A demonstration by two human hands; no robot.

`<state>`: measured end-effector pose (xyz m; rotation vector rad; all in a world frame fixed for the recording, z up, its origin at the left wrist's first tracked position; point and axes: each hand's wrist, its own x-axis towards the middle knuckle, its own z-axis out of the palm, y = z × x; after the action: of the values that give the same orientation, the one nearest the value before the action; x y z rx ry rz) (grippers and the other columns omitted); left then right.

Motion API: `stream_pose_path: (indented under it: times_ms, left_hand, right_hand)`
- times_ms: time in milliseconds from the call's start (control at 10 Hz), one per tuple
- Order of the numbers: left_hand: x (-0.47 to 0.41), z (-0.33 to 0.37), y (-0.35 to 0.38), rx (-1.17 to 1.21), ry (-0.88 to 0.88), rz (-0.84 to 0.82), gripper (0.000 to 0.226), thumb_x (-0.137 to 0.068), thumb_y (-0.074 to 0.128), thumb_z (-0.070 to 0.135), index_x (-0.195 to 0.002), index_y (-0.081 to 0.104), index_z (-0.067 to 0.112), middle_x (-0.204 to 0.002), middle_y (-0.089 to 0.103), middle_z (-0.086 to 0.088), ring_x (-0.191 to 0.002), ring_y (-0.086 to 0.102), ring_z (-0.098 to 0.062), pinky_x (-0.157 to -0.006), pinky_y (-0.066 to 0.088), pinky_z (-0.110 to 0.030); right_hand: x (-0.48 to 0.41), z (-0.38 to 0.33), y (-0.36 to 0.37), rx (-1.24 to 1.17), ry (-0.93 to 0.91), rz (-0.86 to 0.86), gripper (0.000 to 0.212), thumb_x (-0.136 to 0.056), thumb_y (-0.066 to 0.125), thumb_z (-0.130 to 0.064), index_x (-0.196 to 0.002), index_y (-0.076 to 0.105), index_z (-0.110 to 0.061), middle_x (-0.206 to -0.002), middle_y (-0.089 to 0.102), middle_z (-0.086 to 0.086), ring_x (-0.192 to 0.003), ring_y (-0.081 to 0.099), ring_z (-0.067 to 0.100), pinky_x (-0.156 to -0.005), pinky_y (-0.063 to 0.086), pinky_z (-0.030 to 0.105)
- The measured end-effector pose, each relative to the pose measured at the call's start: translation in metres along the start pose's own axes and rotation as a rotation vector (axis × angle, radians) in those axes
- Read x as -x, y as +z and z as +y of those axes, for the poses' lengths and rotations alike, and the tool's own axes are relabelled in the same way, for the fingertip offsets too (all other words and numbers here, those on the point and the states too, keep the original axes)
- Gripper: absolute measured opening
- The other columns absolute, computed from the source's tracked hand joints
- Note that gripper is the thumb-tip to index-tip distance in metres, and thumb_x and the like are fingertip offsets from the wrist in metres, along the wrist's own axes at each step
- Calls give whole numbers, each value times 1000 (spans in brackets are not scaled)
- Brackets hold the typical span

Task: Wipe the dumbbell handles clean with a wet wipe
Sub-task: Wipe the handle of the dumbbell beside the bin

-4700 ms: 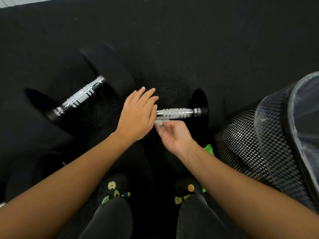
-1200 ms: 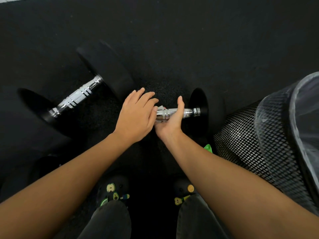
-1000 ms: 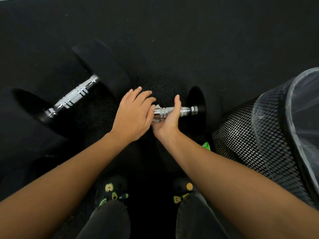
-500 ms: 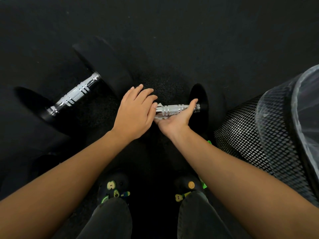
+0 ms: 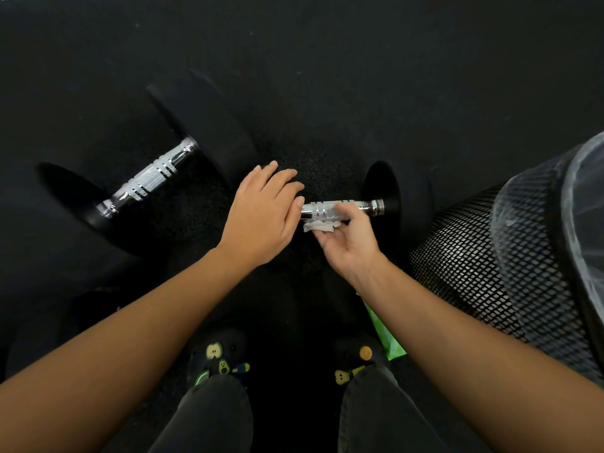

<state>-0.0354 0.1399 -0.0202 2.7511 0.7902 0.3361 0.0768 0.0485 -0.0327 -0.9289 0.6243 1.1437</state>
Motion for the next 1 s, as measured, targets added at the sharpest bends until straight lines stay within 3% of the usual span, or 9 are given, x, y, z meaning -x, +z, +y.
stream_pose_path:
  times_ms: [100,300,400,600,800,1000]
  left_hand:
    - [-1,0,0,1,-2,-2,40,-94,36,29,-111,66,9,-121,63,-7,-124,49,-30,-107,31,-43]
    - [0,0,0,2,-3,1,39,-94,36,28,-110,66,10,-121,63,-7,-124,49,-31,-107,31,-44]
    - [0,0,1,3,-7,-3,40,-94,36,29,-111,66,10,-122,62,-7,-124,49,-30,-107,31,-43]
    - [0,-1,1,-3,-5,7,39,-95,36,29,-111,66,11,-121,62,-6,-125,49,-29,-108,29,-42]
    - [0,-1,2,5,-10,8,39,-95,36,28,-111,67,11,-122,62,-6,-125,48,-29,-108,29,-41]
    - [0,-1,1,5,-12,1,39,-95,35,29,-112,66,11,-123,62,-6,-126,47,-29,-109,28,-41]
  right_hand:
    - [-2,3,6,82,3,40,25,-88,39,10,-109,51,4,-110,55,21,-107,57,30,-97,46,37]
    - [-15,6,-1,129,-38,145,47,-81,27,22,-124,44,13,-124,50,28,-108,56,36,-80,50,40]
    - [-16,8,-1,123,-79,166,48,-85,26,23,-124,47,7,-132,50,22,-121,50,33,-93,45,39]
    - [-10,3,-1,121,-32,222,38,-90,29,19,-124,44,14,-133,46,28,-123,47,36,-107,36,41]
    - [1,-1,4,120,-21,289,44,-90,24,20,-127,43,9,-135,46,23,-126,44,36,-111,31,40]
    - [10,-1,-10,178,-21,368,47,-86,28,22,-130,40,10,-133,45,25,-123,47,38,-100,41,41]
